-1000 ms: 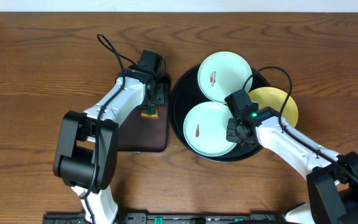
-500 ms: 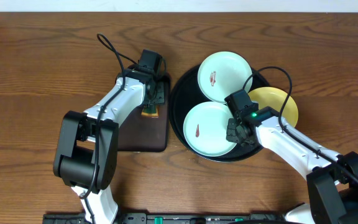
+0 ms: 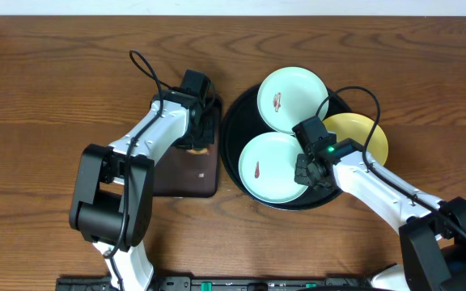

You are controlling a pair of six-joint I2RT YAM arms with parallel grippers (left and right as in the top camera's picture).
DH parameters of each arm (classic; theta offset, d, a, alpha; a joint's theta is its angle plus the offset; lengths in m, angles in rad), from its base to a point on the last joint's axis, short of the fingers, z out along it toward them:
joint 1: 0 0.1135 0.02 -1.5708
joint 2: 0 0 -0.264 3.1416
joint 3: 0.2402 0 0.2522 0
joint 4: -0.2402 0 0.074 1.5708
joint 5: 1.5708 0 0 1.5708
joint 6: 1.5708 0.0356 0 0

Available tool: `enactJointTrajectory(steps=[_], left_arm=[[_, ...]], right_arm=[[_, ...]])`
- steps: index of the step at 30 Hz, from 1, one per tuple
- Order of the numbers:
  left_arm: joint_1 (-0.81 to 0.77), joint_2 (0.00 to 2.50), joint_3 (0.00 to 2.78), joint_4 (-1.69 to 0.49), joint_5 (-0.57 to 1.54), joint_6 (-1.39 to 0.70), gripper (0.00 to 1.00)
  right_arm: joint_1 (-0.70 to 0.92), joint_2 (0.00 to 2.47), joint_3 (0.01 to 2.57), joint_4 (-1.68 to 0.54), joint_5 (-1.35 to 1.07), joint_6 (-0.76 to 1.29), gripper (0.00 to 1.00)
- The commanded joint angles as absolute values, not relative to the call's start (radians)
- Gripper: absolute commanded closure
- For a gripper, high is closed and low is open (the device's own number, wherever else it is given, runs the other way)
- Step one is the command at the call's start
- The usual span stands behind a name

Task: Clean dirty plates on tray and stack at the side
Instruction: 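Close left gripper on the sponge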

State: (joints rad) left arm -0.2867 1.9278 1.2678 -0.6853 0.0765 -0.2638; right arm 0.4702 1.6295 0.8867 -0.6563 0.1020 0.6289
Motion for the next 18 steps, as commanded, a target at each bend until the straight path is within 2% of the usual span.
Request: enactJointTrajectory(steps=[1,2,3,4,6,9,12,13,14,15,18], left_arm=[[-0.28,1.906,1.259,-0.723,0.09,-0.266,0.29],[-0.28,1.906,1.259,-0.734,0.09,-0.266,0.29],[-0.28,1.906,1.259,-0.747,0.09,-0.266,0.34],[-0.28,1.906,1.259,-0.757,0.09,-0.266,0.45],[-0.28,1.906,1.259,-0.771,0.092,-0.267,0.6],[-0.28,1.906,1.259,-0.782,0.101,-0.266,0.92],[-0.28,1.906,1.259,-0.779,0.101,-0.266,0.9],[-0.279,1.905,1.261,-0.78,0.098,-0.265,0.69],[-0.276,1.905,1.267,-0.78,0.092,-0.265,0.44],[-0.274,1.905,1.273,-0.779,0.089,-0.265,0.4],[-0.261,1.905,1.301,-0.749,0.086,-0.266,0.41]], right_arm=[[0.48,1.63,0.878,-0.654,0.115,0.643,0.9],[0.48,1.63,0.878,-0.654,0.115,0.643,0.9],[0.48,1.63,0.878,-0.654,0.115,0.643,0.9],[0.48,1.63,0.878,-0.654,0.115,0.643,0.9],[0.48,1.63,0.878,-0.653,0.115,0.643,0.9],[0.48,1.63,0.878,-0.652,0.115,0.643,0.9],[0.48,1.63,0.878,-0.651,0.115,0.643,0.9],[0.48,1.63,0.878,-0.651,0.115,0.643,0.89],[0.48,1.63,0.878,-0.651,0.115,0.643,0.89],[0.48,1.63,0.878,-0.651,0.115,0.643,0.89],[0.48,1.63,0.878,-0.65,0.115,0.643,0.89]])
